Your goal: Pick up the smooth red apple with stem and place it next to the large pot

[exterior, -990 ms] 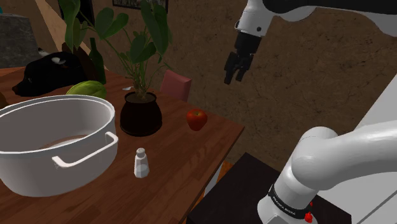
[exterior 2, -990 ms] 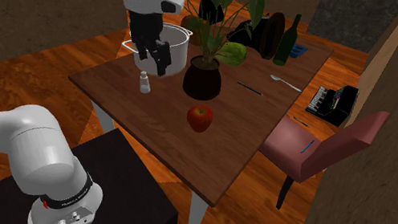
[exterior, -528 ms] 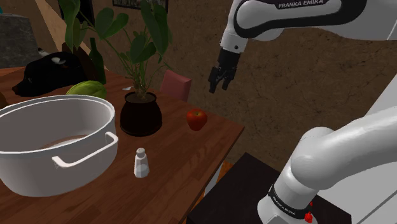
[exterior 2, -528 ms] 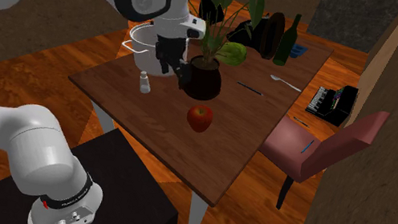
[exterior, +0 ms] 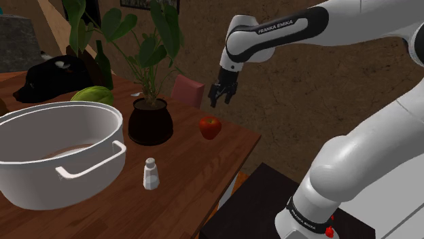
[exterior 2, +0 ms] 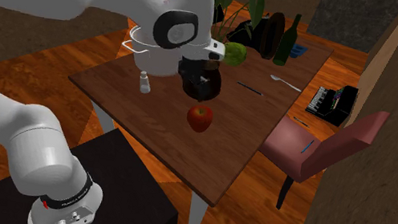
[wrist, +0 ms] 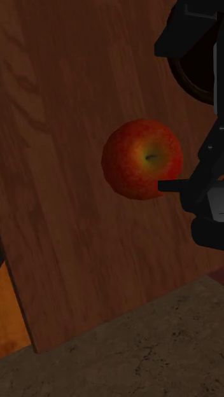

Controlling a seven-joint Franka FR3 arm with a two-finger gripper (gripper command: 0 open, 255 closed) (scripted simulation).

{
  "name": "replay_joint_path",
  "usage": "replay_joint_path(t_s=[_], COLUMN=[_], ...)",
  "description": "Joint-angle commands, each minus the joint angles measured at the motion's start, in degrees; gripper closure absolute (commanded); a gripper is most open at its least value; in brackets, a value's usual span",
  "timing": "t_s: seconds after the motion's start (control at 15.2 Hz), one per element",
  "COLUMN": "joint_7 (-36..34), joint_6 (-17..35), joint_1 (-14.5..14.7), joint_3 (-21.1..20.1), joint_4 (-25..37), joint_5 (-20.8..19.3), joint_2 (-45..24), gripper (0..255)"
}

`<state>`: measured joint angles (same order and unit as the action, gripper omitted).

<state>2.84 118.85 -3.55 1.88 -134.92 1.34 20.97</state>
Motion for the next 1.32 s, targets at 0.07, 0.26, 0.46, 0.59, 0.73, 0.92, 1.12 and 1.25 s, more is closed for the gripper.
replay_joint_path(t_s=[0.07, 0.26, 0.46, 0.59, 0.73, 0.92, 1.12, 1.25], joint_7=[-0.51, -0.63, -0.56, -0.51, -0.48, -0.47, -0.47, -0.47], joint_6=[5.16, 7.94, 10.31, 11.90, 13.15, 13.15, 13.15, 13.14], joint_1=[-0.30, -0.48, -0.44, -0.41, -0.39, -0.39, -0.39, -0.39], joint_3=[0.14, 0.32, 0.32, 0.32, 0.32, 0.32, 0.32, 0.32], joint_4=[1.53, 2.27, 1.16, 0.48, -0.04, -0.02, -0.02, -0.02], joint_5=[-0.15, -0.21, -0.12, -0.05, 0.01, 0.01, 0.01, 0.01], joint_2=[-6.56, -10.06, -11.32, -12.23, -12.97, -12.98, -12.98, -12.97], gripper=[0, 0, 0, 0, 0, 0, 0, 255])
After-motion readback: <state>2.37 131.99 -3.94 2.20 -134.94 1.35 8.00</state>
